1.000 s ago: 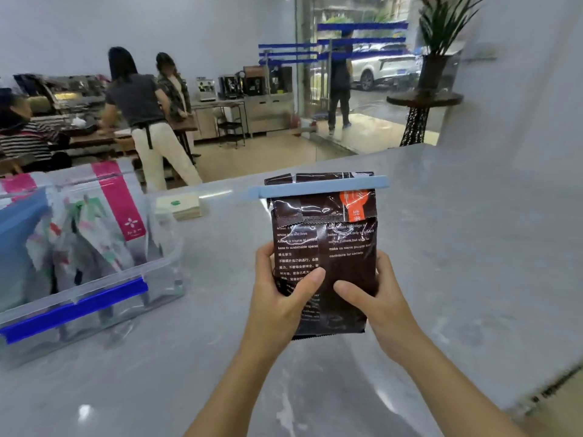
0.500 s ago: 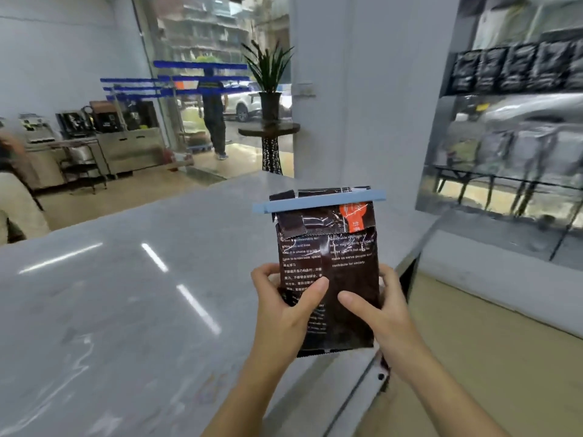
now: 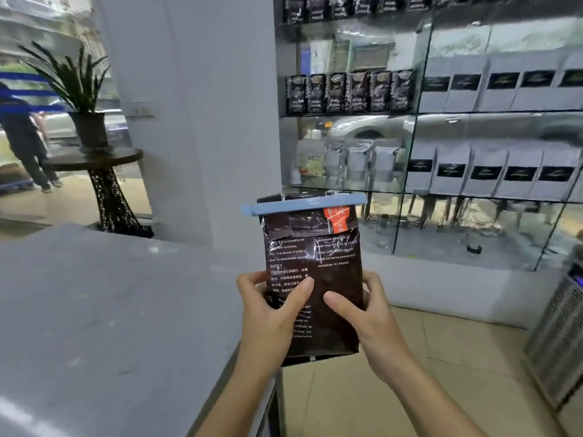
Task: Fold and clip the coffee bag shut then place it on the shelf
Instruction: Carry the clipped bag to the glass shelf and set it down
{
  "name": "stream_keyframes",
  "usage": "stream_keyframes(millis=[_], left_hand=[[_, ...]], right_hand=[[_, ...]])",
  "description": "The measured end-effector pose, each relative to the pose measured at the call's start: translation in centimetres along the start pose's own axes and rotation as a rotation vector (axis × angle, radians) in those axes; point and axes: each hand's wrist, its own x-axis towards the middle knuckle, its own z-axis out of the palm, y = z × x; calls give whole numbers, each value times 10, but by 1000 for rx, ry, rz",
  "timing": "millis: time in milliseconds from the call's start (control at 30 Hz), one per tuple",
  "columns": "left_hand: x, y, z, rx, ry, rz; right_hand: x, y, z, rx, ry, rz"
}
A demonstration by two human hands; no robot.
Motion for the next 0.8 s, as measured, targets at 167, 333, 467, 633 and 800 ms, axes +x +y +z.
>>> stream_keyframes(millis=[167, 333, 467, 633, 800], left_hand=[[91, -20, 75, -9, -78, 2], [171, -42, 154, -18, -140, 7], [235, -68, 220, -23, -143, 40], [326, -105, 303, -26, -156, 50], [416, -116, 364, -34, -284, 45]], right_hand=[[88, -13, -59, -7, 73, -23], [176, -17, -120, -6, 139, -38], [253, -10, -171, -13, 175, -45], [362, -4, -239, -9, 202, -43], [468, -6, -288, 22, 233, -55]])
